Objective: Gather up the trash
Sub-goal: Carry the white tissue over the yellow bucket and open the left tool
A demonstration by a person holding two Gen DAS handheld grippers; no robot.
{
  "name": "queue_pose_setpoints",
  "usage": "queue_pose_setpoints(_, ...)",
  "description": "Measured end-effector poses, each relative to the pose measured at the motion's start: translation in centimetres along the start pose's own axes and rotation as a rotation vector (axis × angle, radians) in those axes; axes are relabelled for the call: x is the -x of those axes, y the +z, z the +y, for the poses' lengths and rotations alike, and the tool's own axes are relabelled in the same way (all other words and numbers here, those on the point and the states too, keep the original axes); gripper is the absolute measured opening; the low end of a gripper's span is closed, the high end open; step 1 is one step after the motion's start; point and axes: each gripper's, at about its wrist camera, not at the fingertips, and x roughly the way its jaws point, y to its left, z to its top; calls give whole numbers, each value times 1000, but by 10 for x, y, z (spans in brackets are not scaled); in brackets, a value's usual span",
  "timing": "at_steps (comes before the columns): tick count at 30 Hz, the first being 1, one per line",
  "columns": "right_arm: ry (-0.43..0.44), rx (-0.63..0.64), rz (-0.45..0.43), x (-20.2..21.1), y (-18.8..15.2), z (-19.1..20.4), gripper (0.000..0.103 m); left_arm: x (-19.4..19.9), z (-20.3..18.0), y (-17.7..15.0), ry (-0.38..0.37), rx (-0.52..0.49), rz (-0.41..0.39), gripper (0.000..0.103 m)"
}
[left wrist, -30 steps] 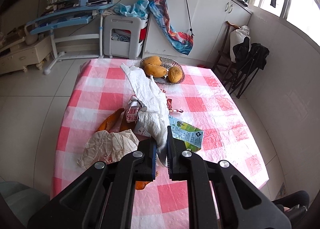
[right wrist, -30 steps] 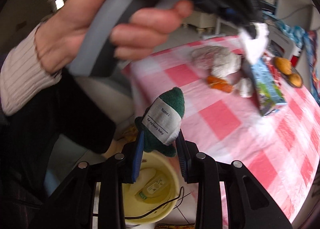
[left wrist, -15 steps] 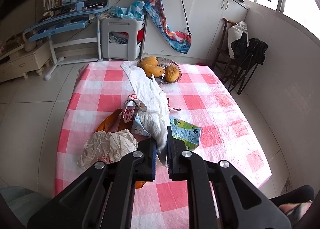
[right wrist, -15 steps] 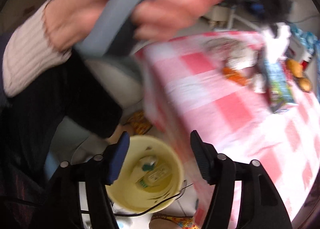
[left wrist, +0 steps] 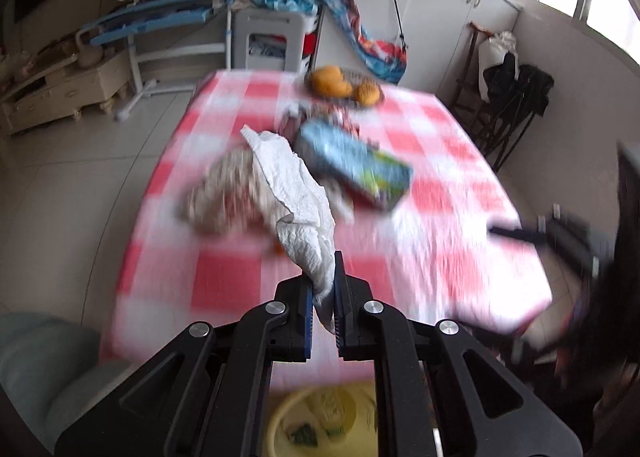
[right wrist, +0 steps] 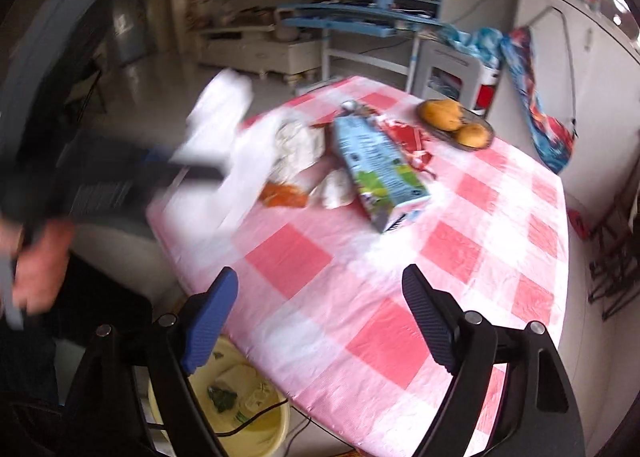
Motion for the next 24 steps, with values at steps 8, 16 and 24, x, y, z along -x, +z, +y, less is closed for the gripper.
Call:
queue_pose_setpoints(8, -33, -125, -12, 2, 5, -18, 82, 12, -27, -79, -16, -45, 133, 9)
queue_pose_setpoints(16, -54, -116, -15, 10, -3, -13, 88, 6, -26, -127, 43, -63, 313, 38)
queue_pose_setpoints(24, -69, -143, -15, 13, -13, -19, 88, 26, 14, -105, 164, 165, 108, 68)
